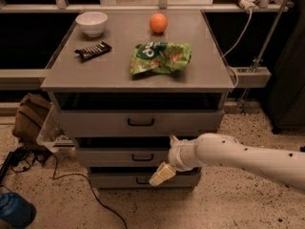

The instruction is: Open middle drawer

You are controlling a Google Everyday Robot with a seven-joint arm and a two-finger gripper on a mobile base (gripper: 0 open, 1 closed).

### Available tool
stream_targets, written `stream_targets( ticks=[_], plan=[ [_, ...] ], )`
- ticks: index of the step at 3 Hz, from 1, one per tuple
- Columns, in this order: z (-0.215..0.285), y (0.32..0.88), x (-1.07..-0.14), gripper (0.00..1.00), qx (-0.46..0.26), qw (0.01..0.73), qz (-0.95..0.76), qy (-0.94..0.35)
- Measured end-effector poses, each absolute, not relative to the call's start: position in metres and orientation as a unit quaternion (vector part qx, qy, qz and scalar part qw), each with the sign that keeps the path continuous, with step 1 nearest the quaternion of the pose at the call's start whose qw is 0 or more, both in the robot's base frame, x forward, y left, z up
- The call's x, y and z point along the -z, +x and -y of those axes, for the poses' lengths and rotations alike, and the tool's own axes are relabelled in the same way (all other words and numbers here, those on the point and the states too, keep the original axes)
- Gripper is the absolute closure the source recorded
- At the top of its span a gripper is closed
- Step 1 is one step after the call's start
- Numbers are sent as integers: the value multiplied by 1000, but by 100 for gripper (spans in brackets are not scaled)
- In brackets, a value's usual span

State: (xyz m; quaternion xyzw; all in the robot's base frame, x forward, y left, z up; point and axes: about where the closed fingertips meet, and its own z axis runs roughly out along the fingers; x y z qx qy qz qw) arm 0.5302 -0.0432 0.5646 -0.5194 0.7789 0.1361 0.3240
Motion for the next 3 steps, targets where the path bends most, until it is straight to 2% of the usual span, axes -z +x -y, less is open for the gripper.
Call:
stream_targets(
  ticks=[3],
  plan=[
    [21, 544, -483, 0, -140, 362, -779, -493]
  ],
)
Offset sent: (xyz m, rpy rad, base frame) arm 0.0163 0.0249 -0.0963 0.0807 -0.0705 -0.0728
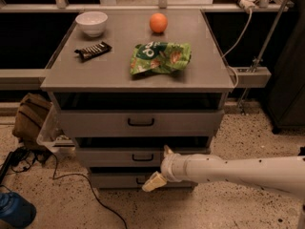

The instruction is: Open middle drawer

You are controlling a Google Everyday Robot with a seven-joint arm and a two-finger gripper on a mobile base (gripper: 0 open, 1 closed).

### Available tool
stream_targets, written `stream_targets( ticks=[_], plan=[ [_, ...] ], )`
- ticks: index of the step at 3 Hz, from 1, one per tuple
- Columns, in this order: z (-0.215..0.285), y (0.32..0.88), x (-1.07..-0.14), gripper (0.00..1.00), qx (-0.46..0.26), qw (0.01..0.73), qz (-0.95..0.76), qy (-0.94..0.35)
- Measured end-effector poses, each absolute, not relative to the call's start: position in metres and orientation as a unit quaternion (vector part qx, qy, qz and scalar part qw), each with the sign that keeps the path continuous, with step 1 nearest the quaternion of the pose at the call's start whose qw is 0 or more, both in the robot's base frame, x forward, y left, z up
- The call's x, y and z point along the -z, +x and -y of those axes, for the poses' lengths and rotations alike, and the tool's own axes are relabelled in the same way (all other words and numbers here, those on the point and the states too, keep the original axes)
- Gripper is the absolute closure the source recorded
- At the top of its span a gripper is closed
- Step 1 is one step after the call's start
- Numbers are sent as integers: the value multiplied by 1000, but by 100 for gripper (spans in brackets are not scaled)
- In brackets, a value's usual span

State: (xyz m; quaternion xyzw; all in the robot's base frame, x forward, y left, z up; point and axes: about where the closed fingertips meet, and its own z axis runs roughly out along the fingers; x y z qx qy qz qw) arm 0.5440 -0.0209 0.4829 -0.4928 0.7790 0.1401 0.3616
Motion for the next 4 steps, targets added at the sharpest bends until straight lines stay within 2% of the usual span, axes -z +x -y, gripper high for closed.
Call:
stream_targets(
  ticks=[2, 4],
  plan=[
    [46, 587, -477, 0, -104, 386, -789, -466],
    [41, 613, -444, 0, -128, 362, -798, -464]
  ],
)
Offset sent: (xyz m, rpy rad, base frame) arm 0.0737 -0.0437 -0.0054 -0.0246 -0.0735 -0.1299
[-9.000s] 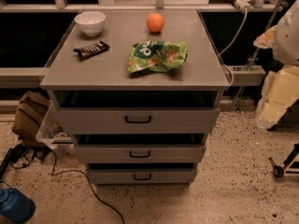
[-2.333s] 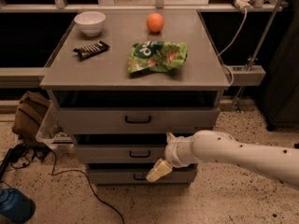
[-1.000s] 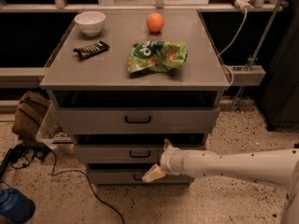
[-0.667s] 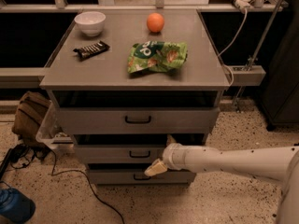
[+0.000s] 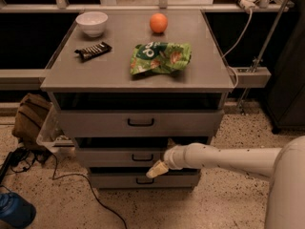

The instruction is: Open middle drawer

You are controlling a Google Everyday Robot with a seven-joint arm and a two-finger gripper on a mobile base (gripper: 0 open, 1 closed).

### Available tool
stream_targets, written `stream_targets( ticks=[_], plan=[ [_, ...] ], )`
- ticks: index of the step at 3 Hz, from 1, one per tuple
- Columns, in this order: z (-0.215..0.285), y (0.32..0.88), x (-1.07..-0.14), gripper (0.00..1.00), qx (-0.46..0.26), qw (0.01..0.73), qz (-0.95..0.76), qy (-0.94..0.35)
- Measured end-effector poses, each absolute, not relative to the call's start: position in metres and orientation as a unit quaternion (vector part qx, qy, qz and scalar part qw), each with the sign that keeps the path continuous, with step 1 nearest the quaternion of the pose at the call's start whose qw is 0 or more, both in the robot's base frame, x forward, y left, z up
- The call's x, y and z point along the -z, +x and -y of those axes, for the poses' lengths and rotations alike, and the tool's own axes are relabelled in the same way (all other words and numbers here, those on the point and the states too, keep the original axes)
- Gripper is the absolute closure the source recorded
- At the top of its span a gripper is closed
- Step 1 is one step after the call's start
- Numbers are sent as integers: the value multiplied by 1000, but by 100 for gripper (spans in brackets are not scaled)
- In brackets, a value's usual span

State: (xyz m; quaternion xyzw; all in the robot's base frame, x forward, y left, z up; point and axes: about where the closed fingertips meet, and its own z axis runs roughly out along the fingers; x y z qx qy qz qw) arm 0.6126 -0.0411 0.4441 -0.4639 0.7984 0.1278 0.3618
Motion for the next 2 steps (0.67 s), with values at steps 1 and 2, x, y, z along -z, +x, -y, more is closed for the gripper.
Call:
stream_targets(
  ticks=[1, 2],
  plan=[
    [31, 622, -428, 0, -146, 348, -799, -468],
    [27, 624, -422, 0, -156, 338, -799, -472]
  ],
)
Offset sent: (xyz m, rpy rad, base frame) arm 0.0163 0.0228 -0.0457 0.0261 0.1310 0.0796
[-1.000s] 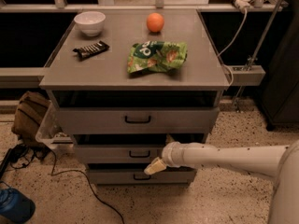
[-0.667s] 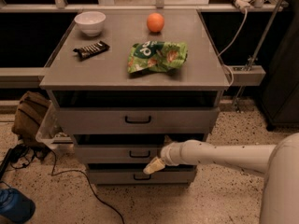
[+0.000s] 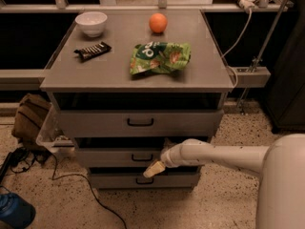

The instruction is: Open middle drawer

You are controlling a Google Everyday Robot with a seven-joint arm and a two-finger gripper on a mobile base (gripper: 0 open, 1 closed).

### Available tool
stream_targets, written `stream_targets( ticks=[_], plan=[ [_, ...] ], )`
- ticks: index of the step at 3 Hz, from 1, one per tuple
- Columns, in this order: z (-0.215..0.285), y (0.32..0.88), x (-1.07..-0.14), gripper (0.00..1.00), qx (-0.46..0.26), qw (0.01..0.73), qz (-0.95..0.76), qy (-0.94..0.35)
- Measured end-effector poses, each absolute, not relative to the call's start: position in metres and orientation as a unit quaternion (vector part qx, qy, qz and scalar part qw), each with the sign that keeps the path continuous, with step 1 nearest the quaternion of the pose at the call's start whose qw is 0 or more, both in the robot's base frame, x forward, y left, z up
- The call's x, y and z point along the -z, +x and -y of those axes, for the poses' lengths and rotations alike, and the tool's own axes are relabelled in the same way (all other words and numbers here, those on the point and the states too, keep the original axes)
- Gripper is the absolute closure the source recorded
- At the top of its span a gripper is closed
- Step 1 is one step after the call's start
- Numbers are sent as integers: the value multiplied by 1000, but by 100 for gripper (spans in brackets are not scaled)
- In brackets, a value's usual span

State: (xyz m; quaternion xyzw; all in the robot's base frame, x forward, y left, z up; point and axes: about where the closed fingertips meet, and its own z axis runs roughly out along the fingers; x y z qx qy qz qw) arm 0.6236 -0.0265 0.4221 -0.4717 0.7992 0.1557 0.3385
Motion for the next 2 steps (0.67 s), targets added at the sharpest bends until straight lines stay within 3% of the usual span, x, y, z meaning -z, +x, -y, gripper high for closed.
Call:
stream_targets(
  ticks=[2],
  plan=[
    [20, 604, -428, 0, -183, 318, -787, -495]
  ],
)
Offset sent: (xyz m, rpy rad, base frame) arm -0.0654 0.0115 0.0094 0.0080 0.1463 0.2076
